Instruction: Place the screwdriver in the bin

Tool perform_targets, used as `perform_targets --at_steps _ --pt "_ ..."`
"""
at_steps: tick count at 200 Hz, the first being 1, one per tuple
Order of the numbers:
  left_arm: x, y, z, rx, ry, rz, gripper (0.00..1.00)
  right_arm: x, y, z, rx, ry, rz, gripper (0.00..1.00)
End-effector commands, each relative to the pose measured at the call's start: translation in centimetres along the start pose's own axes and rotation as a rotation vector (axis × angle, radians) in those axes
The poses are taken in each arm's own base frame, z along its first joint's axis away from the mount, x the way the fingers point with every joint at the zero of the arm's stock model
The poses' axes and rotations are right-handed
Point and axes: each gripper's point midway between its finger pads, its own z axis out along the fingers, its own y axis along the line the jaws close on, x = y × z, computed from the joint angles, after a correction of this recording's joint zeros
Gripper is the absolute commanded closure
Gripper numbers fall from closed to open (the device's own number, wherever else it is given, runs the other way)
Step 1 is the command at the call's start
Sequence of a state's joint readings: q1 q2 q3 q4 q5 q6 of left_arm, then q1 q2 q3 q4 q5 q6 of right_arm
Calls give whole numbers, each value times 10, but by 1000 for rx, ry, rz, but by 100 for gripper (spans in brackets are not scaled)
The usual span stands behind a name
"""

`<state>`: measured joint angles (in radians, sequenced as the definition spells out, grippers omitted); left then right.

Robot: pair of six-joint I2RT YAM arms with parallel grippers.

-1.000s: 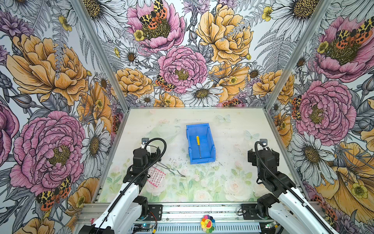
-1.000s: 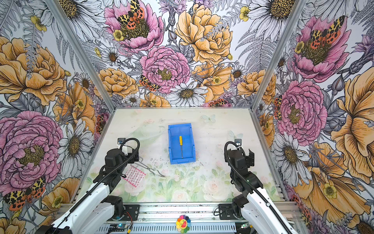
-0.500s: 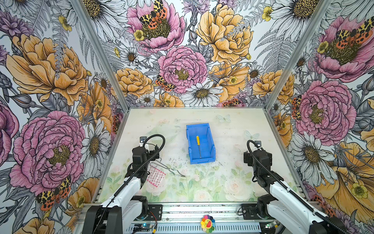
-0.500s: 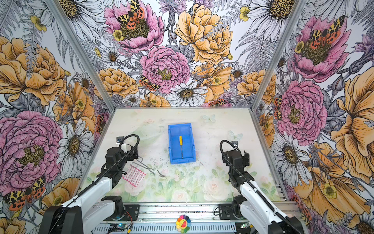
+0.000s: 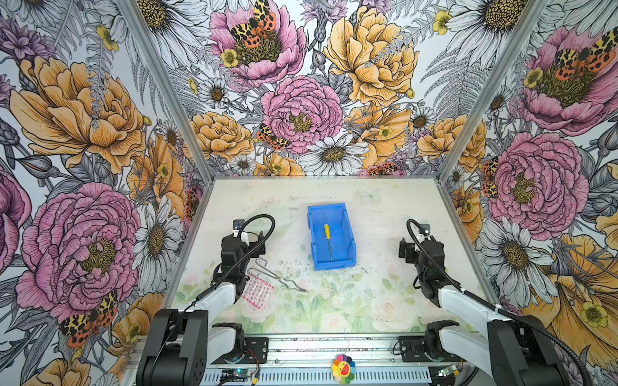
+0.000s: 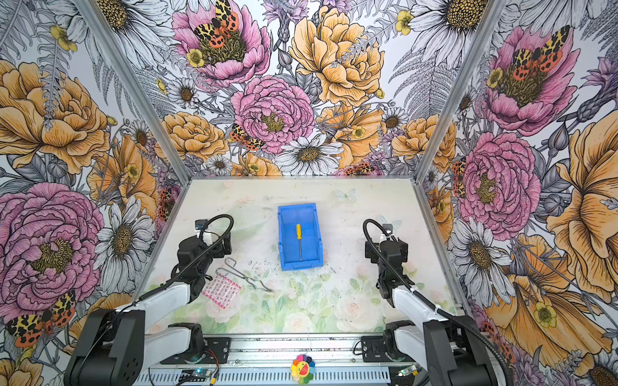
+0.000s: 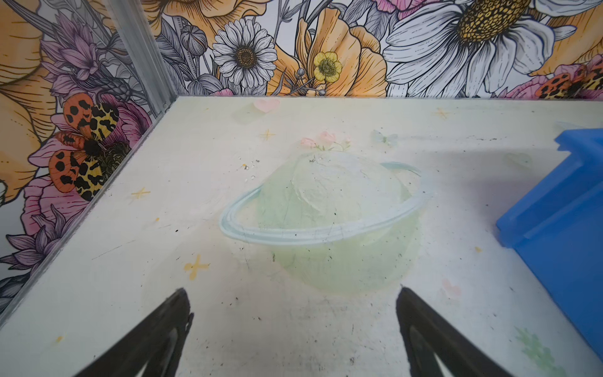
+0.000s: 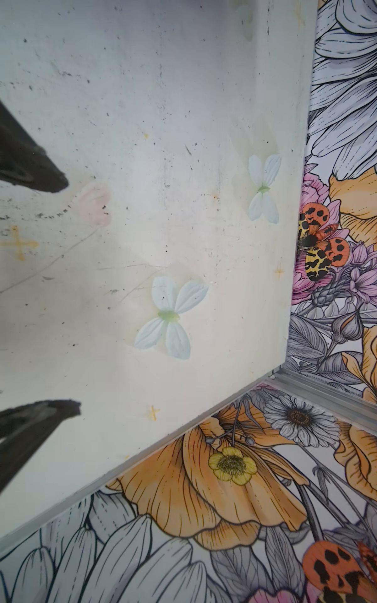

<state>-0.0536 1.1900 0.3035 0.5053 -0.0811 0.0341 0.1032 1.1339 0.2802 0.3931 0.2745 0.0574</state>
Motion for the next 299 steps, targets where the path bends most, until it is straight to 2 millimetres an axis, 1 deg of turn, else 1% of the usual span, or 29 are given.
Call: perform_targets --at_steps 1,39,64,75,112,153,170,183,194,223,241,245,252,258,266,277,299 --pt "-28 -3 5 24 -92 -1 1 -36 7 8 -52 -98 8 1" --pt "-32 -4 13 26 -103 -6 1 -45 -1 22 -41 -120 36 1" --pt "-34 -4 18 23 -110 -15 1 -51 5 32 -80 -126 31 1" --pt "-35 -3 22 22 -110 -18 1 -51 7 36 -89 -116 25 0" --pt "-34 0 33 -3 -81 -29 1 -53 7 40 -89 -123 30 0" --pt "-34 3 35 -11 -77 -33 1 -57 9 49 -113 -120 33 1" --pt "-35 5 36 -15 -81 -27 1 -51 7 51 -107 -163 56 1" --pt "-36 7 38 -20 -82 -25 1 -43 2 54 -82 -184 76 1" --pt "-36 8 40 -22 -81 -24 1 -40 5 57 -92 -171 70 1" --pt "-35 10 42 -30 -110 -9 1 -40 4 59 -93 -171 75 0" --pt "-21 11 43 -32 -159 -11 1 -40 1 60 -80 -164 84 1" --pt "-23 12 44 -37 -182 -13 1 -39 0 60 -75 -162 88 1" --pt "-17 15 45 -54 -148 -17 1 -40 -2 61 -65 -162 93 1" --pt "-17 17 46 -73 -130 -24 1 -39 -2 61 -64 -159 93 1" --pt "-20 19 47 -72 -150 -33 1 -39 -2 61 -65 -159 93 1" --pt "-18 23 47 -91 -137 -43 1 -39 -1 61 -65 -158 93 0" --pt "-18 24 47 -96 -141 -46 1 -39 -2 62 -63 -157 95 1"
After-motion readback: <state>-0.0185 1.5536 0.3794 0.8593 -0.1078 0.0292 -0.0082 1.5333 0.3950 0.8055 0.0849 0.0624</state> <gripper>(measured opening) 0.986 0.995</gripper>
